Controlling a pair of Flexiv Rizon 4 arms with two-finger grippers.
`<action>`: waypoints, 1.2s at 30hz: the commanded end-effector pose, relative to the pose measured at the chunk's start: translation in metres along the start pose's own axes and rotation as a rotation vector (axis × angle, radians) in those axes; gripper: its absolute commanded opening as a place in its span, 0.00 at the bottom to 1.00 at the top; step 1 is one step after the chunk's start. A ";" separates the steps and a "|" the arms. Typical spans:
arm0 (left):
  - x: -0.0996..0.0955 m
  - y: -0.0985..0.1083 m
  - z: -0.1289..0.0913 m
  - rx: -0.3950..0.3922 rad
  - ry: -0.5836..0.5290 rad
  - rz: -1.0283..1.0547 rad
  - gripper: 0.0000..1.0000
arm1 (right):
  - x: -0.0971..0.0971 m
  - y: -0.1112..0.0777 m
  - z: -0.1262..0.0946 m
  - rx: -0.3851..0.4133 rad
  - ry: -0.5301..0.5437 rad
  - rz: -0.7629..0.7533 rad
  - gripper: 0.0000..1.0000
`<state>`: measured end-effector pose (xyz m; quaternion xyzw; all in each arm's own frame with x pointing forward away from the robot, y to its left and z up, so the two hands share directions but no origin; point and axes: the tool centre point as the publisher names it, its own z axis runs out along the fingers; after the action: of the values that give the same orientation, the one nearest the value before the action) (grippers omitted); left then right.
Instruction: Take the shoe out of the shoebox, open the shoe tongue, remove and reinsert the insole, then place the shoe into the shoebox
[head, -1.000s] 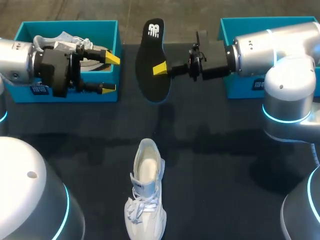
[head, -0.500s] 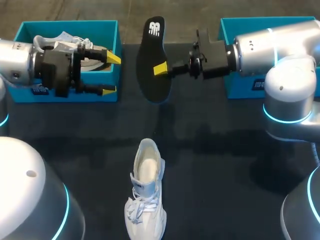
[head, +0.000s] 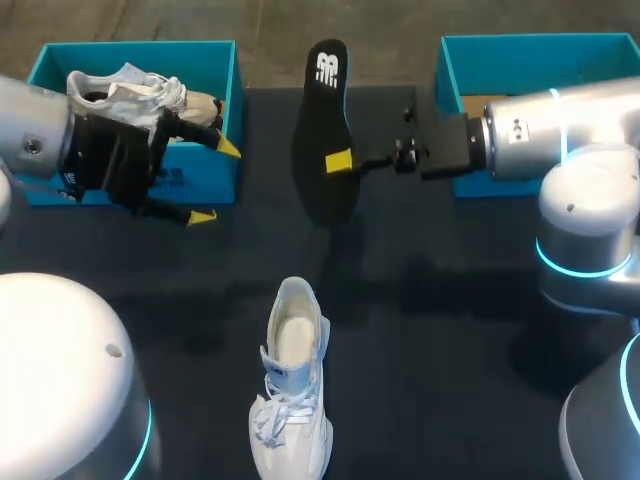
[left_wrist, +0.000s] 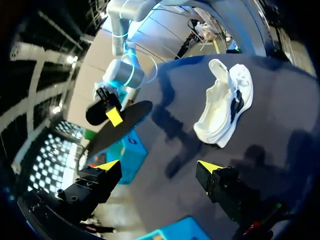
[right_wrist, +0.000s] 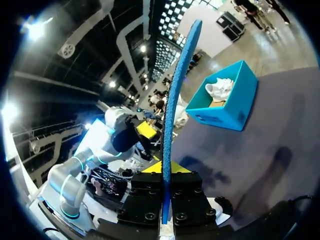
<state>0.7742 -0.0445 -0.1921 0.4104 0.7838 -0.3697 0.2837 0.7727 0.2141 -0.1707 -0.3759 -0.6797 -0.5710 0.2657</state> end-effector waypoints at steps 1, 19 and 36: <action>0.009 -0.004 0.000 -0.085 0.251 -0.198 1.00 | -0.003 -0.012 0.002 -0.027 -0.022 -0.016 0.00; 0.022 -0.006 0.003 -0.143 0.352 -0.236 1.00 | -0.007 -0.017 0.003 -0.035 -0.076 -0.027 0.00; 0.081 -0.015 0.047 -0.301 0.520 -0.647 1.00 | -0.020 -0.073 0.017 -0.048 -0.083 -0.184 0.00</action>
<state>0.7188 -0.0473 -0.2646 0.1813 0.9605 -0.2102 0.0183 0.7320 0.2165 -0.2255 -0.3391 -0.7128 -0.5869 0.1804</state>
